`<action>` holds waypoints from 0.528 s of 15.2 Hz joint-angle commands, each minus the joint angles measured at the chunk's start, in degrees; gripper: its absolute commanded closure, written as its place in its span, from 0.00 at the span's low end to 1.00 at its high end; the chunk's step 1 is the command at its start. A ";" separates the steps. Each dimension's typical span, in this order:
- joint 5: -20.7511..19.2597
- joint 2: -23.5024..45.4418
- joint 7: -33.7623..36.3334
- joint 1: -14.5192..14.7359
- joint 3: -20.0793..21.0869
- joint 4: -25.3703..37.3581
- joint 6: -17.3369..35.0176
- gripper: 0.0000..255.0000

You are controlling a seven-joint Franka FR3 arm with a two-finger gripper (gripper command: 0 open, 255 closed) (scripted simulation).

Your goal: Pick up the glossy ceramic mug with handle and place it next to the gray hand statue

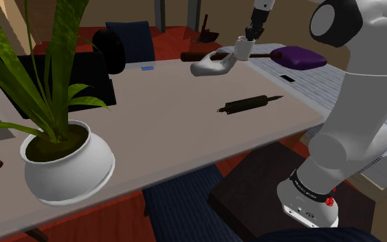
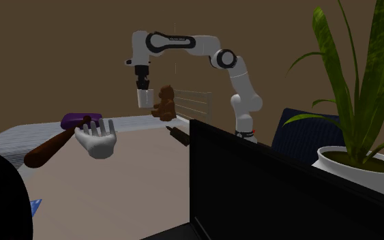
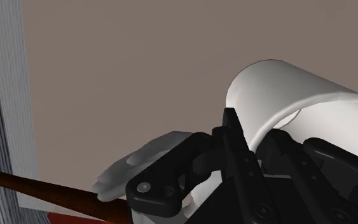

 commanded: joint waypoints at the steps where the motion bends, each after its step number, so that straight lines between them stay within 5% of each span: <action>1: 0.87 3.22 -2.54 -2.33 -0.66 5.09 -2.09 1.00; 3: 1.52 5.66 -4.33 -4.20 -1.04 8.80 -3.51 1.00; 8: 1.29 4.51 -4.58 -3.67 -1.01 3.12 1.01 1.00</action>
